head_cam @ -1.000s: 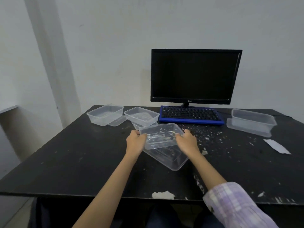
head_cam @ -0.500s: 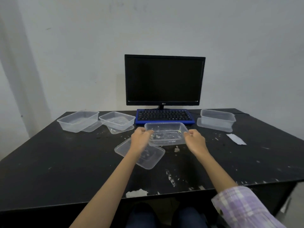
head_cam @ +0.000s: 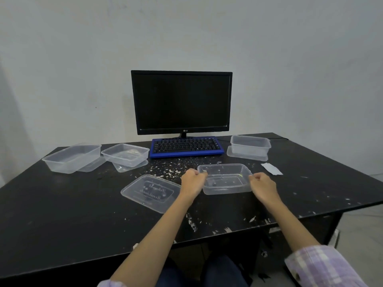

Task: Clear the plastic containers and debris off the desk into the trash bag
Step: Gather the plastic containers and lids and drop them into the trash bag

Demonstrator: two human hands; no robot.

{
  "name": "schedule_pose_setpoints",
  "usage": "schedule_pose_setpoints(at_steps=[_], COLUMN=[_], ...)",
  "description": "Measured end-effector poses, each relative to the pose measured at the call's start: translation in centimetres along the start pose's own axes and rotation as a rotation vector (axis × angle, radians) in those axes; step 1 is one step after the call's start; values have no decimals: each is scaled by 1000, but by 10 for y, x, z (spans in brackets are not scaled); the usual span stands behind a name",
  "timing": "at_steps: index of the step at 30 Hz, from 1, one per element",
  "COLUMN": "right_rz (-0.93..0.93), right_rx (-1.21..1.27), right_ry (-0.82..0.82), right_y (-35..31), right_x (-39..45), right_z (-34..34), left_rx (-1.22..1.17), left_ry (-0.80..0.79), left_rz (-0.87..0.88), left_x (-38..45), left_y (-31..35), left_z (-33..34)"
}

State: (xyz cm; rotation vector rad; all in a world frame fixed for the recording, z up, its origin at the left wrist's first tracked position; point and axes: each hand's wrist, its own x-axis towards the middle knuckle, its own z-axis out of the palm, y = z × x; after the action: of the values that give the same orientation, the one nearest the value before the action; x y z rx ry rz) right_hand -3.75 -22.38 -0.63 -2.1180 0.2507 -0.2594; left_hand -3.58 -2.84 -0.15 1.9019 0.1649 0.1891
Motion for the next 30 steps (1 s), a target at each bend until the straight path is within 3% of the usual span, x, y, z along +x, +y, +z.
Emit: schedule_pose_setpoints(at_steps=[4,10,14,17,20,24,30], right_rz=[-35,-304,-366,-295,-234,-256,-192], right_rx=[-69,-73,-78,-135,-265,-409,-337], right_ry=[12,104,-93,-287,-369,-294,-294], right_y=[-1,-43,-82,-97,-101,-101,-96], right_x=[-4,-13,-30,-45,-57,-67,-70], right_z=[0,23,59,91,116,129,136], left_rx=[74,164,269,345,416,476,513], left_ry=[118,277,327,305,238,139,142], left_rz=[39,76,38,-22,-61,-93,-105], left_x=[3,13,19,23,27,29,27], left_y=[-6,-15,-36,-53,-64,-72,-71], left_z=[-15,-87,-133,-157,-168,-169,-167])
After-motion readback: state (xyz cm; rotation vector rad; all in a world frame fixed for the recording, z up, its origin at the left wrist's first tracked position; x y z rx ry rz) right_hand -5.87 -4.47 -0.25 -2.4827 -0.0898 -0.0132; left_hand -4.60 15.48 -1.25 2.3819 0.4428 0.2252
